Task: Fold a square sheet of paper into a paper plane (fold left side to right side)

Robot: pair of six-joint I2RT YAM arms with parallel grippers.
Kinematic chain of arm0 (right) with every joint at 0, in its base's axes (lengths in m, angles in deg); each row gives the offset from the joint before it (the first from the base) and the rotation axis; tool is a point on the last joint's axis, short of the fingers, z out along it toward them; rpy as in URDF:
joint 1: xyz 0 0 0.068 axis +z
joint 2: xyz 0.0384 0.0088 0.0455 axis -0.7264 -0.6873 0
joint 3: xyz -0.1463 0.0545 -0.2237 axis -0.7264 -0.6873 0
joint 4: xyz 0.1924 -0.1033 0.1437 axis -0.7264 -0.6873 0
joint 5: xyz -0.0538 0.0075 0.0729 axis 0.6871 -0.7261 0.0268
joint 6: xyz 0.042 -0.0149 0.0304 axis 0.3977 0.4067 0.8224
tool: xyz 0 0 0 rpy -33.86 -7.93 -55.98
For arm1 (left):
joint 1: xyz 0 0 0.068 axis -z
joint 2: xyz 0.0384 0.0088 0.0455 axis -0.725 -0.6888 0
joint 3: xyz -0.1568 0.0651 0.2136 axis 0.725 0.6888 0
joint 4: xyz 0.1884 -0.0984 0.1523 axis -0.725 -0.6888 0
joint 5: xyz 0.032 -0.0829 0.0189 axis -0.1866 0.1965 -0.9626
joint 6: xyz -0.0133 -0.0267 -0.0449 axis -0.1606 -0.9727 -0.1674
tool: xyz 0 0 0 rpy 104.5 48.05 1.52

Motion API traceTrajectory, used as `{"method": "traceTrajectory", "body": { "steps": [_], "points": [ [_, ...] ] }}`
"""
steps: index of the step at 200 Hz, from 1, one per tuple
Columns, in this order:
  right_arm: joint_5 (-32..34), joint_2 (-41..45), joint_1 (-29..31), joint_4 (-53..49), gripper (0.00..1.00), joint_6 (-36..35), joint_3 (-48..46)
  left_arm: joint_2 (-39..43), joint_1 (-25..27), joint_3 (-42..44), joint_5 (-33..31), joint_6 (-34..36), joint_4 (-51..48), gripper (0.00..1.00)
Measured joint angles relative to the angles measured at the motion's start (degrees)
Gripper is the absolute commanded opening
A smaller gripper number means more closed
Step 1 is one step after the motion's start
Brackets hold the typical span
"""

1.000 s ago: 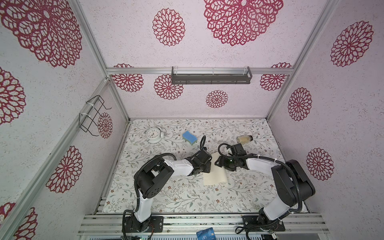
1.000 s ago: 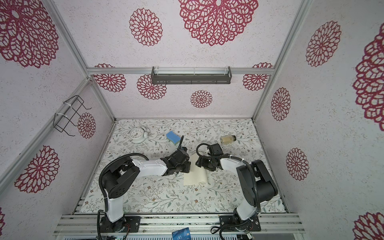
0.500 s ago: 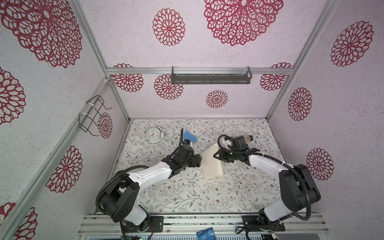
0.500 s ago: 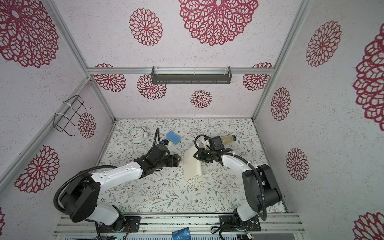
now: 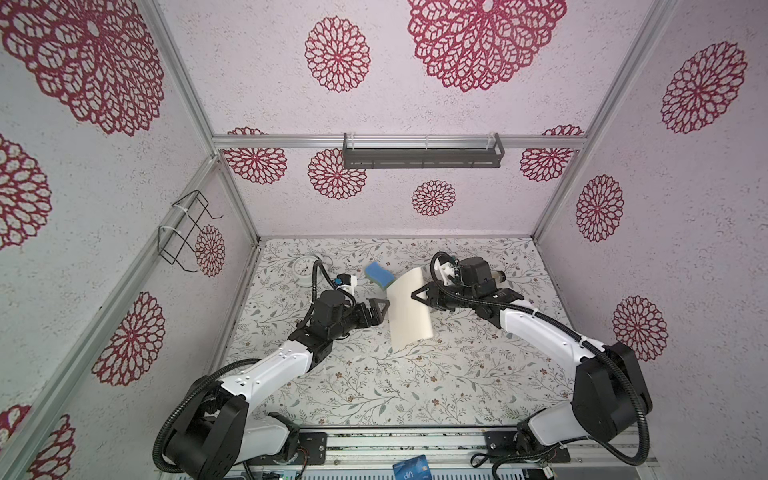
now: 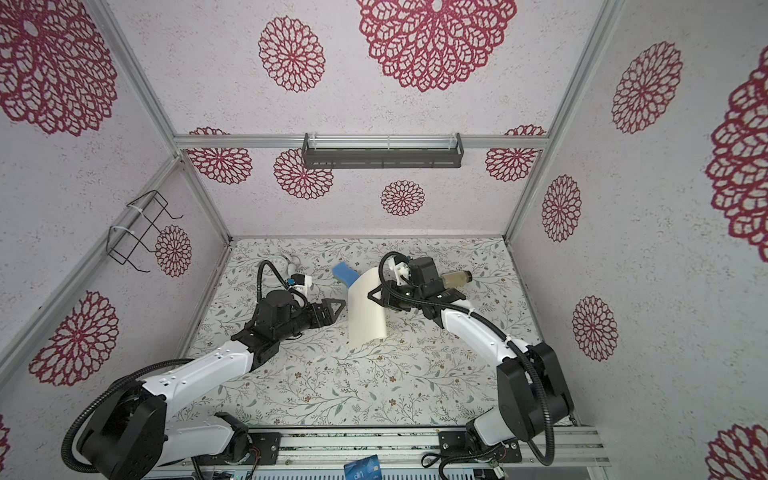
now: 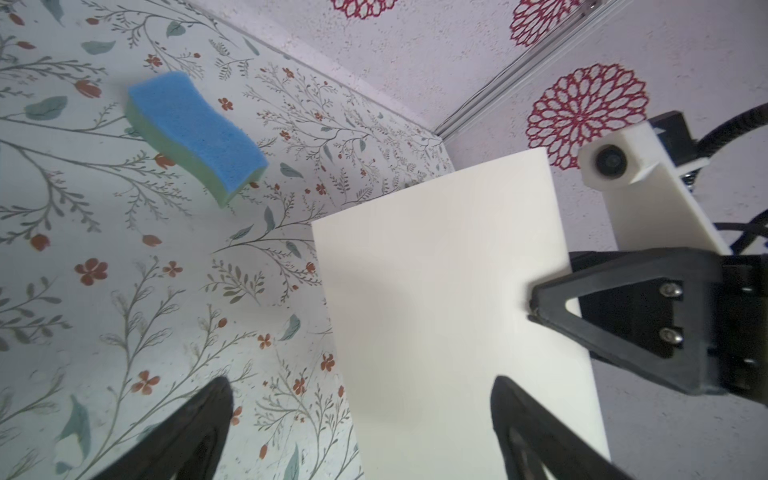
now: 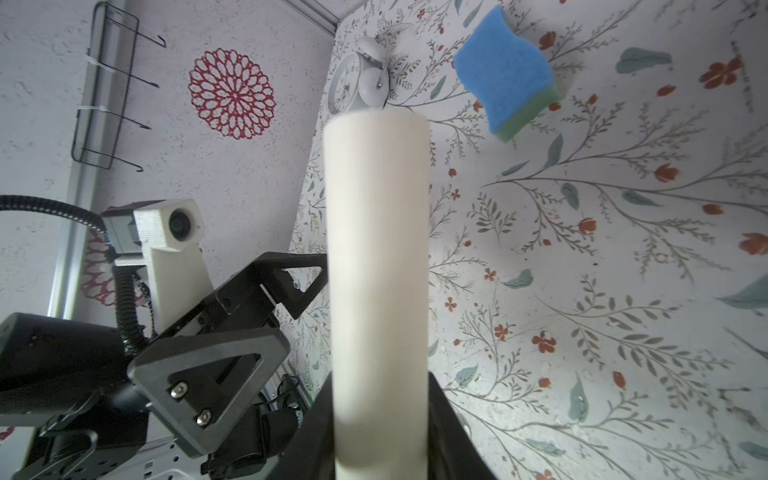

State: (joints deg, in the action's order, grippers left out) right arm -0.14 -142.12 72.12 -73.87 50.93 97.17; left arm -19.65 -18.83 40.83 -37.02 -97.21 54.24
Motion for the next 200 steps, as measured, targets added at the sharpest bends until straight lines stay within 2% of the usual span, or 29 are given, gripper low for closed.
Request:
{"method": "traceTrajectory", "body": {
  "steps": [92, 120, 156, 200],
  "points": [
    [-3.28, 4.76, 0.46, 15.52, 0.32, 13.03, -1.99, -2.91, -0.22, 0.00, 5.68, -4.09, 12.20, 0.99],
    [-3.19, 4.66, 0.44, 17.86, 0.32, 13.66, -3.91, -3.78, -0.33, 0.48, 8.76, -7.23, 19.80, 0.97],
    [-3.21, 2.19, -0.02, 19.63, 0.31, 13.97, -5.62, -7.52, -0.37, 2.03, 13.18, -11.37, 27.74, 0.85],
    [-3.21, 1.57, -1.38, 19.87, 0.31, 13.94, -6.97, -8.02, -0.55, 3.74, 14.21, -12.68, 30.67, 0.92]
  ]
}}
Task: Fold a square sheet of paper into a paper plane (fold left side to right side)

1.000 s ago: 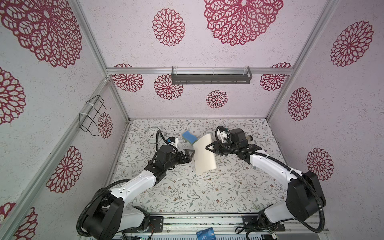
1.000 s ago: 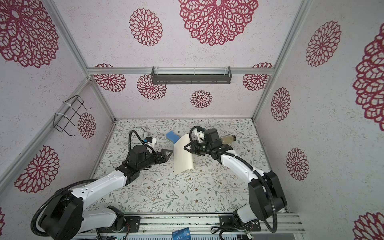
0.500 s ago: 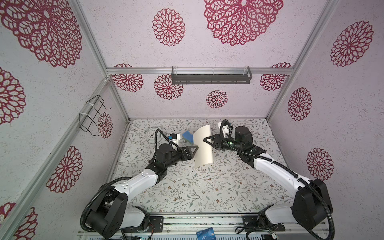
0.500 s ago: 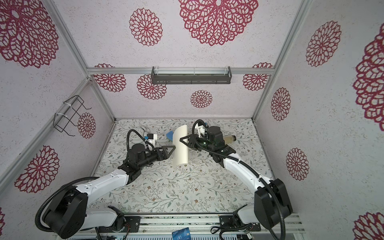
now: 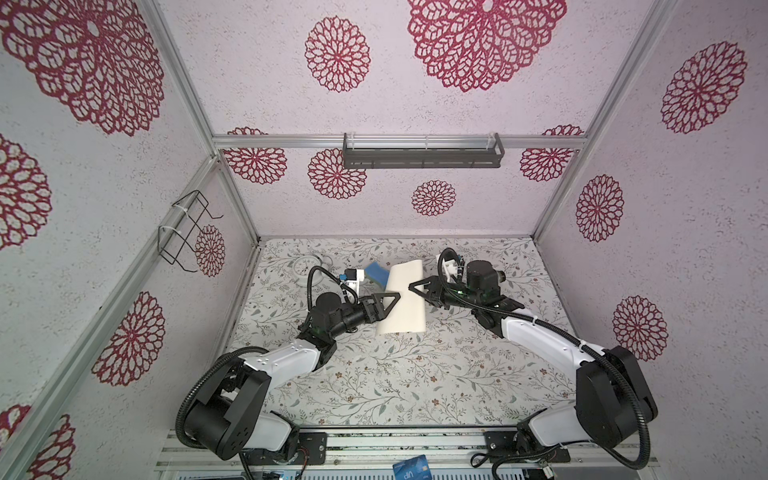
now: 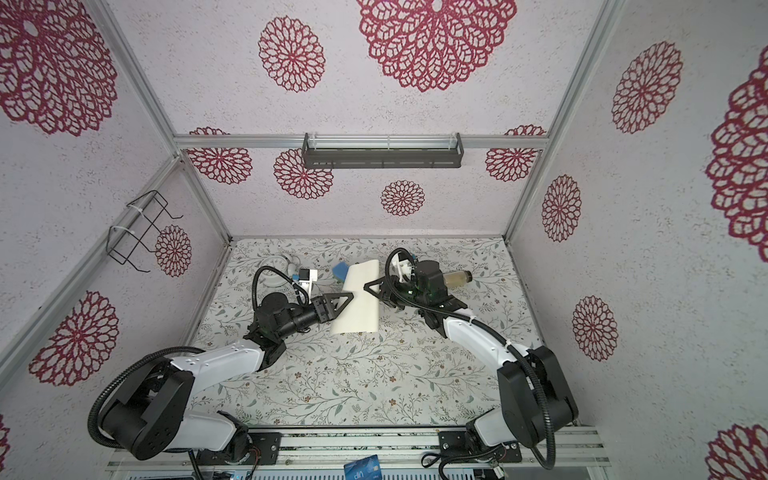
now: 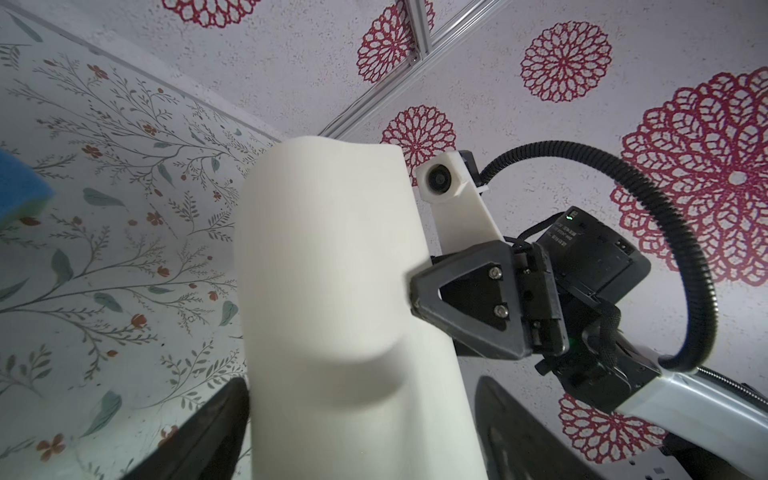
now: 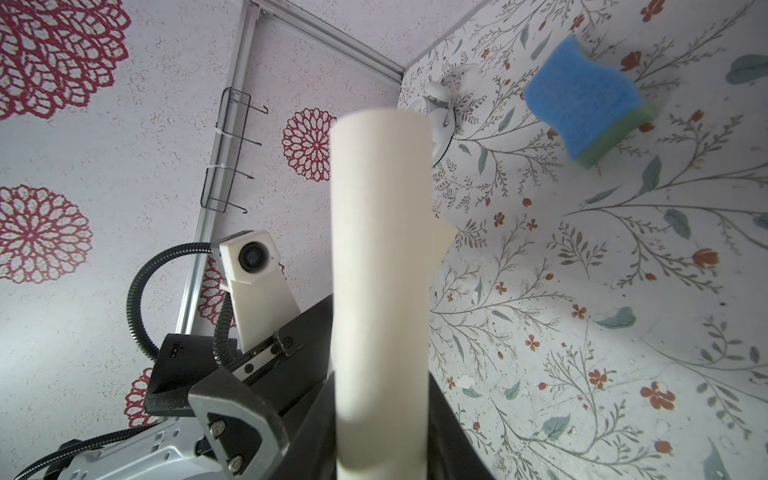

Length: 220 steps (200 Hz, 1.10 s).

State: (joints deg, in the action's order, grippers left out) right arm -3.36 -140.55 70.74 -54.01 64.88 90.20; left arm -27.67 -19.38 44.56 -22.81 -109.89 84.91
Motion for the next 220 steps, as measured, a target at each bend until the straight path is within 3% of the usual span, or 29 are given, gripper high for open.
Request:
{"method": "traceTrajectory", "body": {
  "steps": [56, 118, 220],
  "points": [
    [-0.04, 0.76, -0.48, 0.39, 0.31, 0.04, -0.02, 2.25, -1.79, 0.33, -0.02, -0.79, 1.86, 0.99],
    [-1.03, 1.70, -0.20, 1.75, 0.31, 1.11, 1.03, 4.94, -4.87, 1.62, -1.03, -0.72, 0.57, 0.99],
    [-1.79, 1.68, 1.81, 7.74, 0.31, 6.08, 2.95, 0.57, -5.95, 1.64, 0.87, -3.10, 3.82, 0.99]
  ]
}}
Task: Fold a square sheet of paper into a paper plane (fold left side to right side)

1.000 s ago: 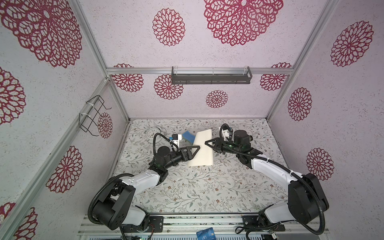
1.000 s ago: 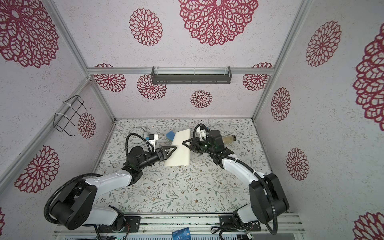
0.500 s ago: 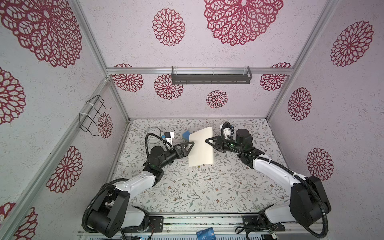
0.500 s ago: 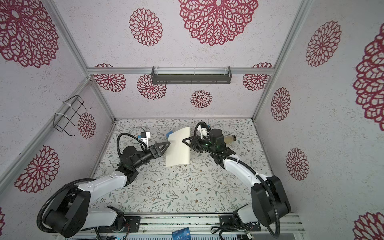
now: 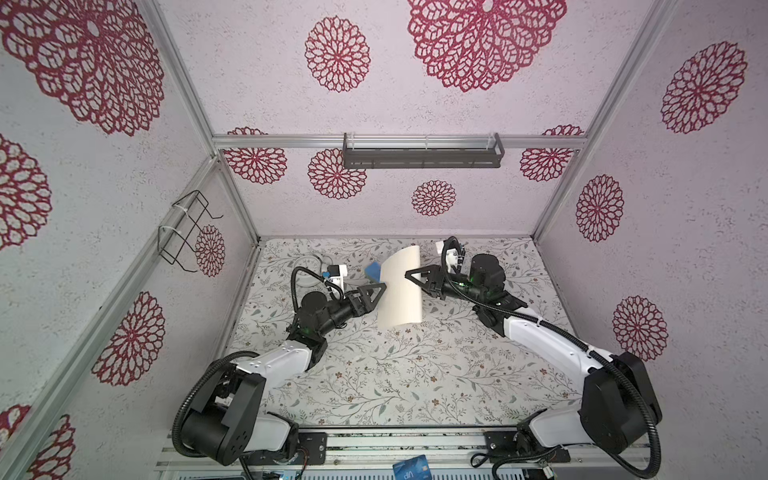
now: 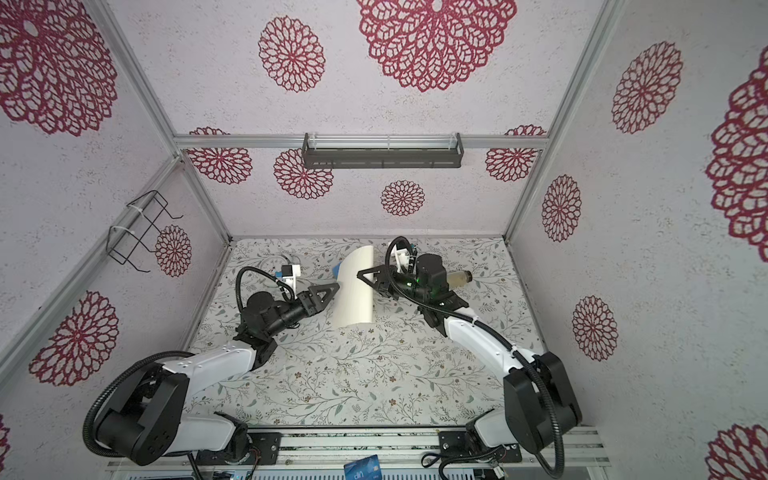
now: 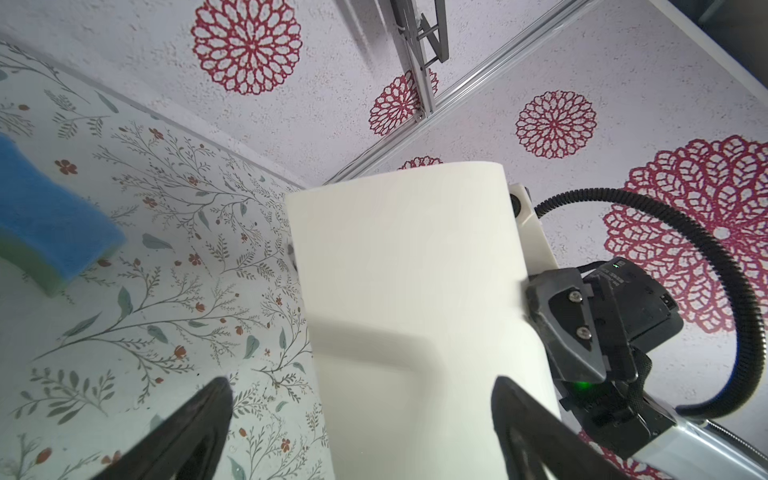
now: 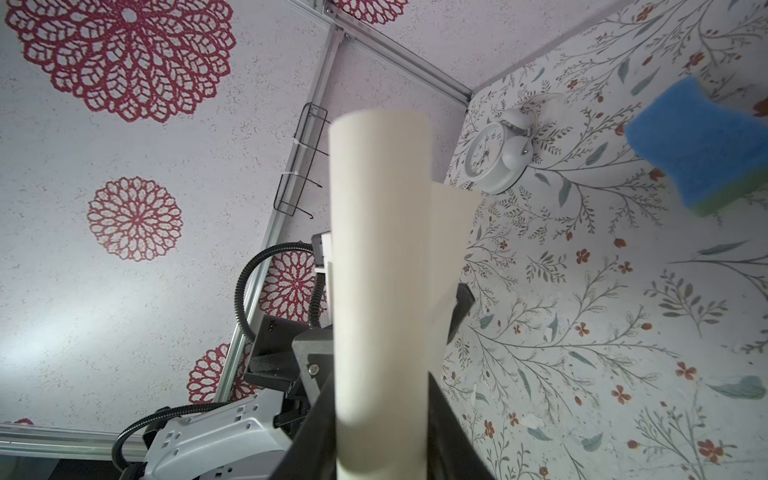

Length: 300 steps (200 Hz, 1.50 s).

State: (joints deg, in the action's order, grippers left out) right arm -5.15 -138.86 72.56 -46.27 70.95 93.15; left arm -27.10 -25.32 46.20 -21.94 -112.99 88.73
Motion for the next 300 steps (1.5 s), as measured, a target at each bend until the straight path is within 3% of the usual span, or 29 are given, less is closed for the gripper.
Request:
{"method": "traceTrajectory", "body": {
  "steps": [20, 61, 100, 132, 148, 165, 190, 213, 251, 300],
  "points": [
    [0.02, -0.17, 0.00, 1.22, 0.31, 0.39, 0.00, -2.51, -0.15, -0.13, 1.99, -2.40, 4.22, 0.97],
    [0.04, -2.27, -0.48, 2.14, 0.31, 0.15, -1.29, -4.55, -0.31, -0.76, 5.62, -6.36, 10.14, 0.56],
    [0.07, -3.39, -2.38, 1.55, 0.30, -0.59, -4.22, -4.55, -0.37, -0.81, 6.25, -6.10, 10.78, 0.52],
    [0.04, -3.39, -3.21, 1.55, 0.30, -1.14, -5.27, -4.55, -0.44, -0.81, 6.67, -5.25, 9.44, 0.38],
    [0.04, -3.34, -3.41, 1.40, 0.30, -1.36, -5.79, -4.55, -0.46, -0.81, 6.64, -5.16, 8.74, 0.25],
    [0.07, -2.95, -3.52, 0.90, 0.37, -2.19, -6.62, -4.55, -0.46, -0.81, 6.60, -4.72, 7.54, 0.00],
    [0.90, -0.61, -4.35, -3.34, 0.66, -4.79, -8.24, -4.46, -0.48, -0.81, 6.23, -3.65, 4.28, 0.00],
    [5.27, 3.21, -6.47, -12.72, 0.72, -9.46, -9.22, -3.02, -0.46, -0.81, 4.50, -1.60, -3.50, 0.00],
    [14.64, 7.76, -9.60, -27.63, 0.67, -18.56, -9.70, -0.02, 0.20, -1.18, -0.28, 4.24, -21.75, 0.00],
    [15.78, 3.41, -6.01, -34.23, 0.42, -26.56, -9.94, -0.02, 4.31, -5.42, -11.91, 13.88, -45.42, 0.00]
  ]
}}
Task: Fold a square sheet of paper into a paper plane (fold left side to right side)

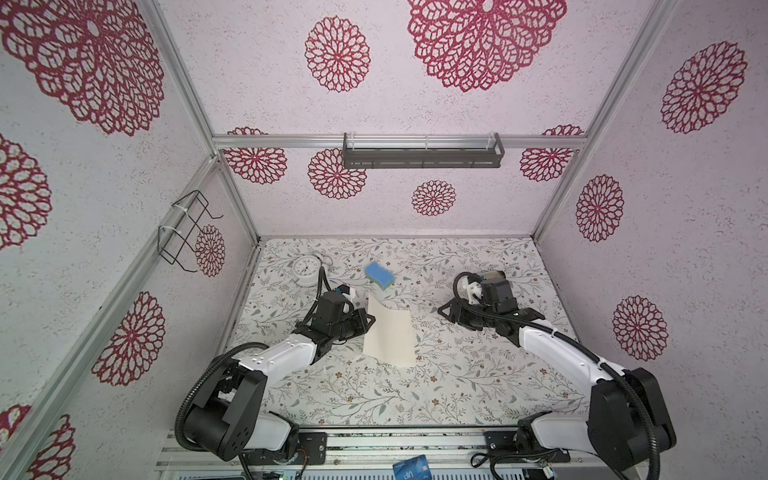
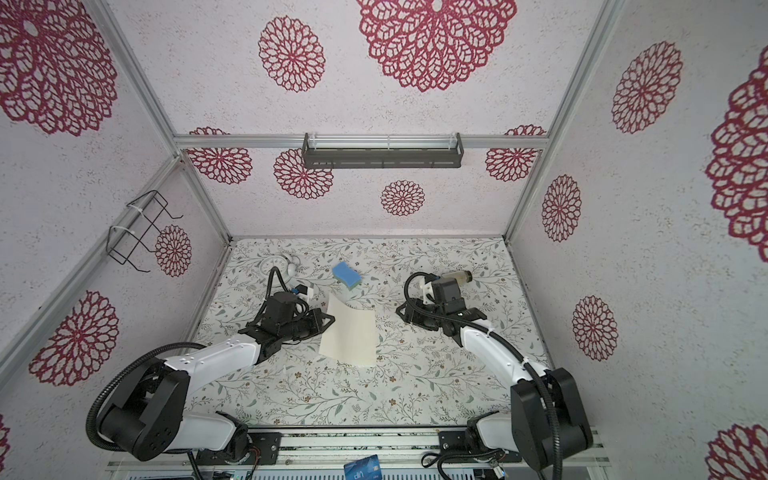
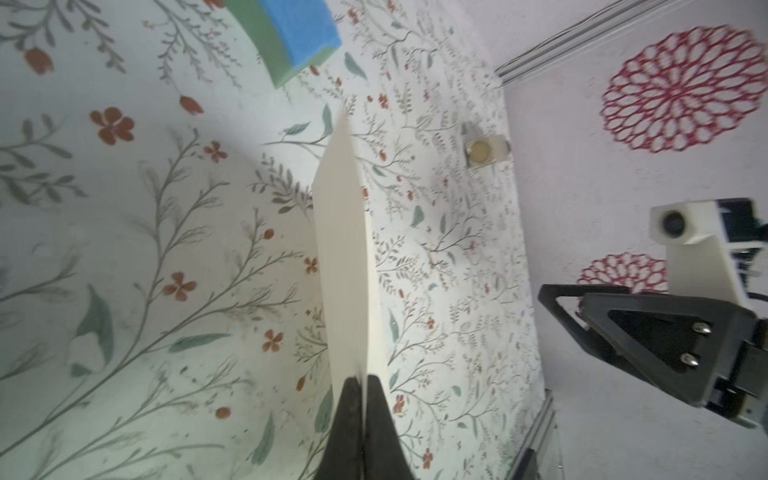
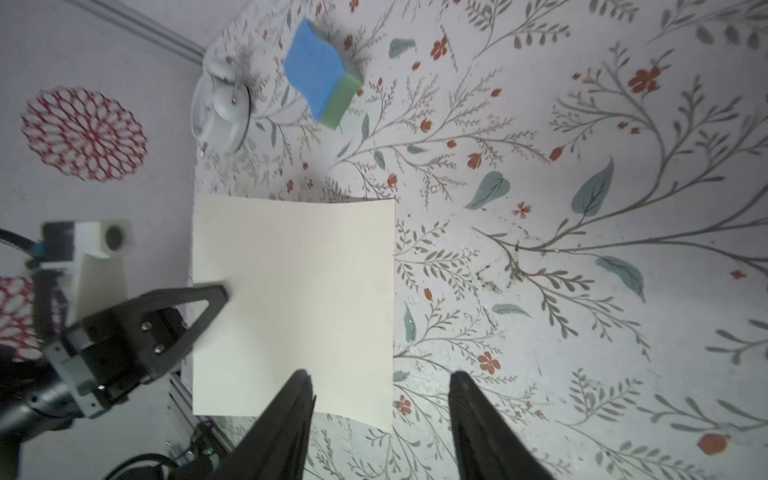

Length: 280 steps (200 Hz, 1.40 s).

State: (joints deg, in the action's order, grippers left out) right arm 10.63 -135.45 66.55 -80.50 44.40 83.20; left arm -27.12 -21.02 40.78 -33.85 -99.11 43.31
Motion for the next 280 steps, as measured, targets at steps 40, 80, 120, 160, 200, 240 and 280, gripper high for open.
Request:
{"method": "traceTrajectory", "body": {
  "steps": [40, 80, 120, 160, 200, 240, 280],
  "points": [
    [-0.33, -8.41, 7.39, 1.73, 0.20, -1.11, -0.09, 0.15, 3.26, 0.02, -8.26, 2.75, -8.96, 0.00],
    [-0.39, -16.52, 9.70, 4.28, 0.10, -0.50, 2.51, 0.22, 4.31, 0.02, -12.79, 4.11, -12.61, 0.00],
    [-0.46, -21.09, 11.43, 6.60, 0.01, -0.07, 4.83, 0.22, 4.50, 0.02, -15.37, 3.96, -13.35, 0.00],
    [-0.44, -23.76, 12.44, 8.02, 0.00, 0.35, 4.98, 0.22, 4.72, 0.02, -16.24, 3.80, -13.44, 0.00],
    [-0.61, -24.94, 12.44, 9.40, 0.00, 0.52, 4.92, 0.11, 5.79, -1.57, -16.15, 3.85, -14.29, 0.00],
    [-0.68, -25.14, 12.44, 10.73, 0.00, 1.38, 4.52, 0.09, 9.31, -6.27, -15.78, 4.33, -15.37, 0.25],
    [-0.98, -25.62, 12.44, 12.59, 0.00, 2.12, 4.33, -2.49, 14.16, -8.63, -14.45, 4.48, -14.36, 0.49]
  ]
}}
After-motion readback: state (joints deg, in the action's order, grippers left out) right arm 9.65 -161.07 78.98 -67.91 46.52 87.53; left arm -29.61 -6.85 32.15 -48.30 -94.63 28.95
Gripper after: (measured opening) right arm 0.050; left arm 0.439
